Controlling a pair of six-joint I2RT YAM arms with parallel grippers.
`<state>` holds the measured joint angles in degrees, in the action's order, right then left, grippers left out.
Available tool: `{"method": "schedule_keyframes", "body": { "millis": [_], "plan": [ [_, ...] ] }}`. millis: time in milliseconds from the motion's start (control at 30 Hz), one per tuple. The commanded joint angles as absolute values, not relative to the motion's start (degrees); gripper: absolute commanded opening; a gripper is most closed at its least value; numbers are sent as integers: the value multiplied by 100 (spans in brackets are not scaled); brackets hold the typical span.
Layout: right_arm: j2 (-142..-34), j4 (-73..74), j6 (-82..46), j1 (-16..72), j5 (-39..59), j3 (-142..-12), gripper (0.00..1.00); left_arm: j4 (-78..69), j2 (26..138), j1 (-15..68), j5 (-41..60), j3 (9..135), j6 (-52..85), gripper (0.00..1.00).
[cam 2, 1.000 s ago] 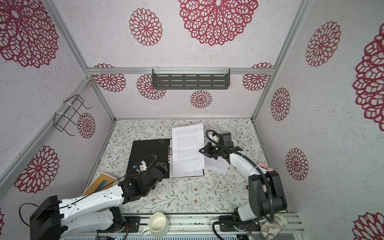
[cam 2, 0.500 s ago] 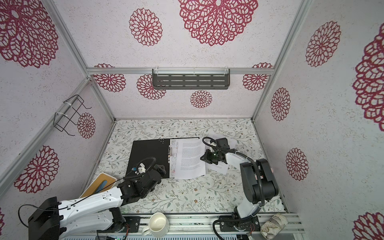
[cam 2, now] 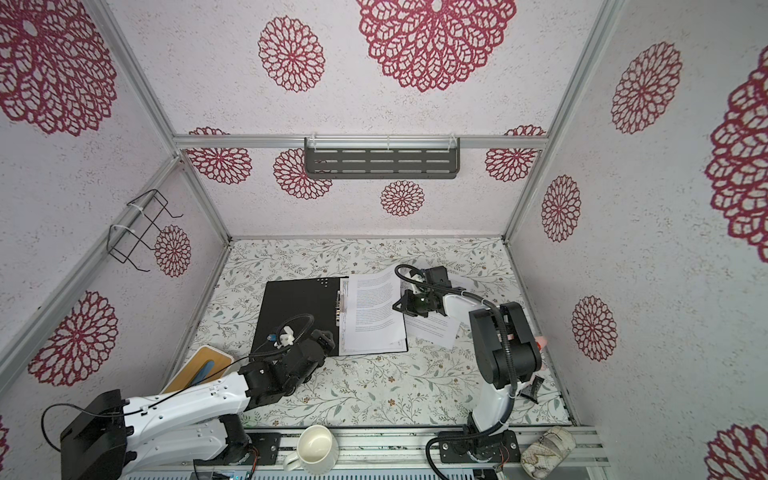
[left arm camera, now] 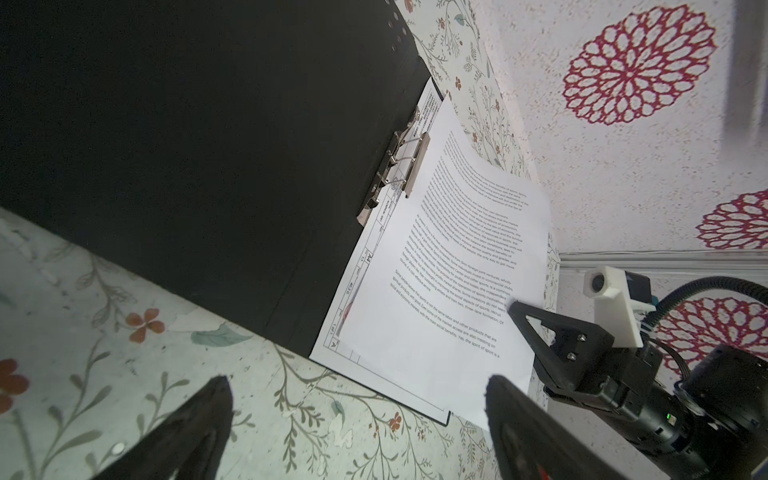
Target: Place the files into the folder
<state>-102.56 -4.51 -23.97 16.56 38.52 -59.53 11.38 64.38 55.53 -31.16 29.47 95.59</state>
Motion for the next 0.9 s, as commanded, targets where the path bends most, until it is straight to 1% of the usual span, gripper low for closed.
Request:
{"method": "schedule_keyframes", "body": {
  "millis": [0,167,867],
  "plan": [
    [-10277,-441,-2125,1726,4181,-6074,0,967,6473,5469,-3143,2798,9543,98],
    [-10349,-371,-2153,1776,4293,-6092,0,835,6478,5467,-3143,2776,9513,97],
    [-10450,-404,-2257,1859,4145,-6126,0,817,6531,5468,-3108,2787,9494,98]
  ]
}}
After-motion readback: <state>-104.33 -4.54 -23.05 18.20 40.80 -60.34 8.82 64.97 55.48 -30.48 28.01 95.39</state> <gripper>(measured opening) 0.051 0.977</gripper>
